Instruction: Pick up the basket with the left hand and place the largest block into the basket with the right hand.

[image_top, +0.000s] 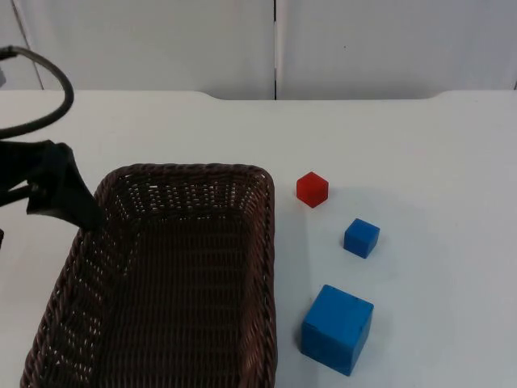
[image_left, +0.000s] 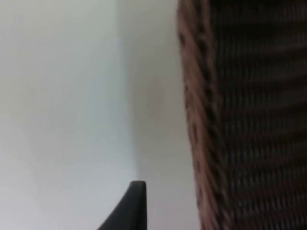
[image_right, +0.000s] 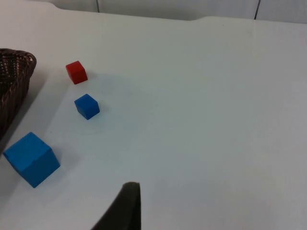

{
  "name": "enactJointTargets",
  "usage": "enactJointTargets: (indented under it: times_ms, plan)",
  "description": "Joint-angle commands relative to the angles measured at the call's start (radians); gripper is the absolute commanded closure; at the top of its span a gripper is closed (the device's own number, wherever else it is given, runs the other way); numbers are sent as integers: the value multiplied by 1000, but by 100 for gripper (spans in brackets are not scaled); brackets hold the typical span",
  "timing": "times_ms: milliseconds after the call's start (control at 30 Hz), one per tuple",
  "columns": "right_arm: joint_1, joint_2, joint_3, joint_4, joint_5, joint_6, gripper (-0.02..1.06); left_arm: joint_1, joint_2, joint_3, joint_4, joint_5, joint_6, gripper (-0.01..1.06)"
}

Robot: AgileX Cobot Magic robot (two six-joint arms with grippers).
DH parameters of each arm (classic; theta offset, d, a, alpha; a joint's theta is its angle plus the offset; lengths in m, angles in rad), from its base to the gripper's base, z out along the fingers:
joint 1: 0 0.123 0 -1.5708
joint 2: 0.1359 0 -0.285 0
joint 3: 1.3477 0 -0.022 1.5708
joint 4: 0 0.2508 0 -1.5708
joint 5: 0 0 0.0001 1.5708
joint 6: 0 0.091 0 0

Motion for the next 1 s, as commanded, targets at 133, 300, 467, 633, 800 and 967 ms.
enactJointTargets:
  times_ms: [133,300,467,633,800,967]
  plan:
    - [-5,-3,2,-3,0,-5,-1,-31,76,-7,-70,-44,48,0]
    - [-5,-3,2,-3,0,-5,-1,-63,141,-7,-74,-85,51,0]
    - [-5,-3,2,-3,0,-5,-1,-66,220,-7,-99,-108,51,0]
    - [-5,-3,2,-5,0,-7,-1,-68,275,-7,-114,-123,54,0]
    - [-5,-3,2,-9,0,-8,-1,-68,291,-7,-116,-132,54,15]
    - [-5,-3,2,-11,0,-8,-1,-68,291,-7,-120,-143,54,26]
